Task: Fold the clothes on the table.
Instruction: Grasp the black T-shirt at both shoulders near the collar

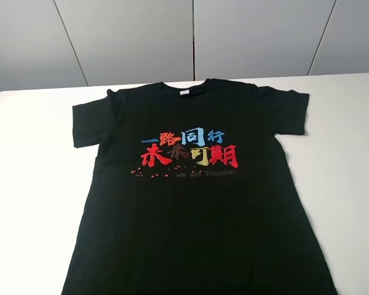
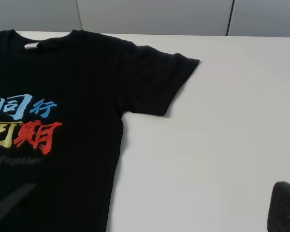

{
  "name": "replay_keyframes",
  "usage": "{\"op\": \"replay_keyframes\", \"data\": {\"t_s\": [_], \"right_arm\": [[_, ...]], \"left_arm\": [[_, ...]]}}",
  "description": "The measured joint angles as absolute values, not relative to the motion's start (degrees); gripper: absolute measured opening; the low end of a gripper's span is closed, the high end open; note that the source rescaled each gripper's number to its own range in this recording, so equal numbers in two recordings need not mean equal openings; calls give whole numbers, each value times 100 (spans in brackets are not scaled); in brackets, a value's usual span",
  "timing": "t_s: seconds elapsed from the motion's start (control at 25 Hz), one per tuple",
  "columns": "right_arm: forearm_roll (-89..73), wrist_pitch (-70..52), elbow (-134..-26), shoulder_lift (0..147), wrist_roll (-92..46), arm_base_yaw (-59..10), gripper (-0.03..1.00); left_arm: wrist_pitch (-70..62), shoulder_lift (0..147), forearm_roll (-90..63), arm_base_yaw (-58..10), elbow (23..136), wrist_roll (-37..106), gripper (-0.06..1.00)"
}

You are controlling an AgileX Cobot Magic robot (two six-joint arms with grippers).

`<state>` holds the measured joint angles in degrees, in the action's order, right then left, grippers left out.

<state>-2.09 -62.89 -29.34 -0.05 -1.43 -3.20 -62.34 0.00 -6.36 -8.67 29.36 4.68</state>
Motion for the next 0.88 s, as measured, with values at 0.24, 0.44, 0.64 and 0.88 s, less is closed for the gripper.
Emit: {"op": "replay_keyframes", "data": {"t_s": [0.24,0.44,0.64,0.88], "right_arm": [[-209,-6289,-2934,-5,-143,-320,100],[-230,-6289,-2934,-5,-81,-320,100],[-230,-6289,-2934,-5,-69,-320,100],[-259,-6278,-2934,-5,-81,-320,100]], "left_arm": [[-6234,0,-624,-867,2936,468,100],[-6234,0,-624,-867,2936,468,100],[-6234,0,-624,-867,2936,468,100],[-6184,0,-586,-867,2963,468,100]]}}
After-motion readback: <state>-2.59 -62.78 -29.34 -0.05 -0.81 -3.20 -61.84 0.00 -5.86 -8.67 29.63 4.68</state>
